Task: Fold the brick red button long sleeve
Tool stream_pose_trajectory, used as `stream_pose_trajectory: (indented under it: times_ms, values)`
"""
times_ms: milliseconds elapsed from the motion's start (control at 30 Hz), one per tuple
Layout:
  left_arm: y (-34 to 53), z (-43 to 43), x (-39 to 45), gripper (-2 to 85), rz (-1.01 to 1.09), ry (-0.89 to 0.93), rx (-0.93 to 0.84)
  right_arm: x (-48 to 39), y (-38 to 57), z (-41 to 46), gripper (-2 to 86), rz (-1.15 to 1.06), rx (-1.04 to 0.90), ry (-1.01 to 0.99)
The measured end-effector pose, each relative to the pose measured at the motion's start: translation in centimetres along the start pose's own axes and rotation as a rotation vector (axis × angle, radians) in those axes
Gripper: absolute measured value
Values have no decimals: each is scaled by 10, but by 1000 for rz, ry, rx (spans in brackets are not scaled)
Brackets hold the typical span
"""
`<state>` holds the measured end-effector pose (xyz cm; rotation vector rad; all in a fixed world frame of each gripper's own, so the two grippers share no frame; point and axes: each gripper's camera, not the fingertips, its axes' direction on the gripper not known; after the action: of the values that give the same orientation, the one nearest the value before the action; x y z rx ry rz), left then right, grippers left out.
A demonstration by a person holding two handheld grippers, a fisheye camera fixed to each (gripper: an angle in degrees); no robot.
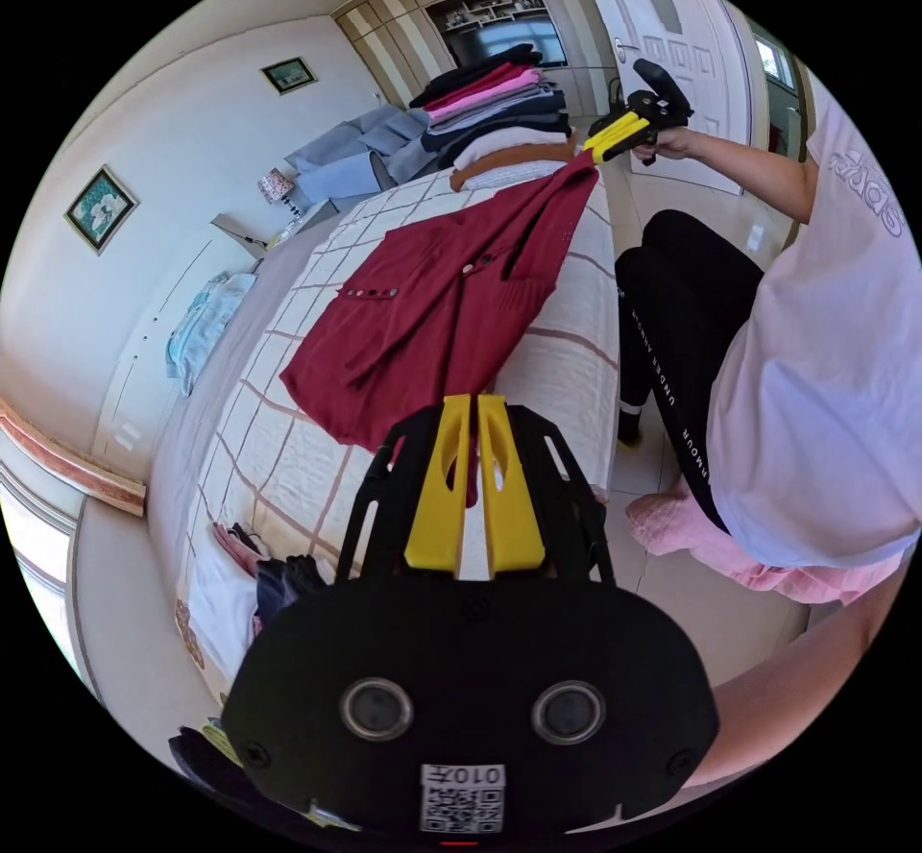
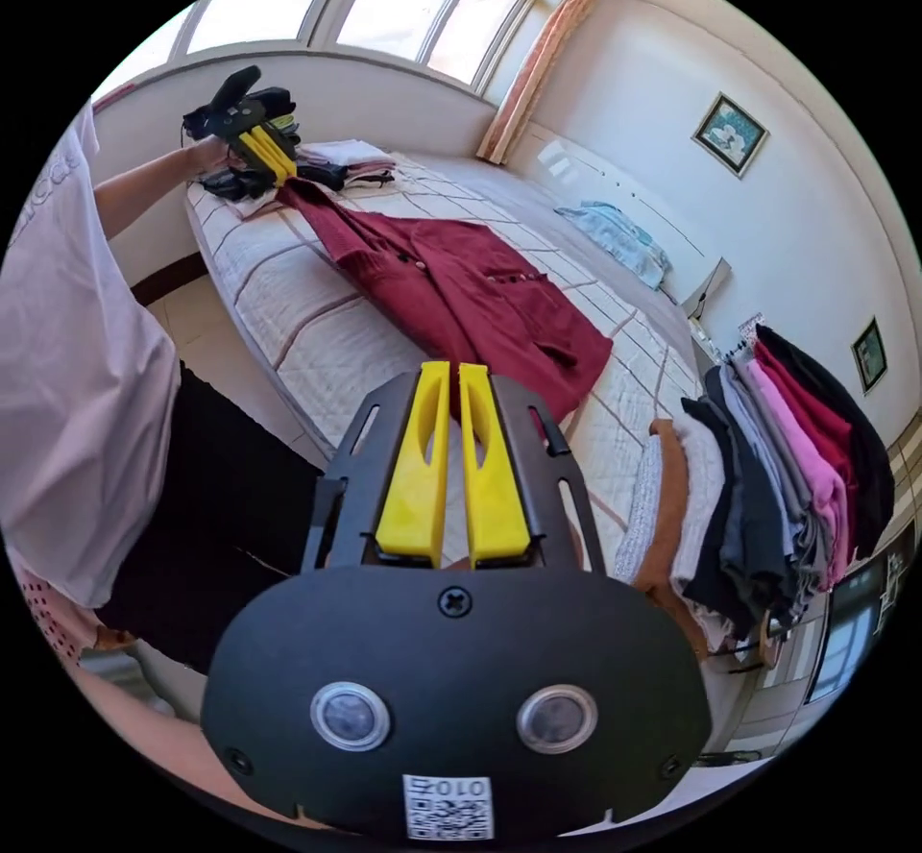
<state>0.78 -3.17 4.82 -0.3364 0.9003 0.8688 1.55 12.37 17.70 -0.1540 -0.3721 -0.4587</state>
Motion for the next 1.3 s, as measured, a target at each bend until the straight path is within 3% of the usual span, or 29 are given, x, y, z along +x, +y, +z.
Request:
stream_pose_trajectory:
  times_ms: [267, 567, 833, 967, 1100, 1300]
  values:
    - [-5, -81, 41, -1, 116, 133, -112, -34, 6, -69, 13, -104, -84, -36]
    - [4, -120, -20, -2, 89, 320, 66, 1, 18, -83, 14, -33, -46, -207]
    - [-42, -68, -214, -2, -85, 388, 153, 142, -48, 8, 16, 28, -30, -206]
    - [-95, 2, -335, -1, -187, 500, 9, 218, -88, 89, 16, 82, -136, -217]
    - [-130, 114, -424, -1, -335, 630, -159, 288, -97, 221, 17, 258, -314, -352]
    - [-149, 199, -454, 0, -380, 722, -300, 316, -77, 315, 17, 371, -410, -494]
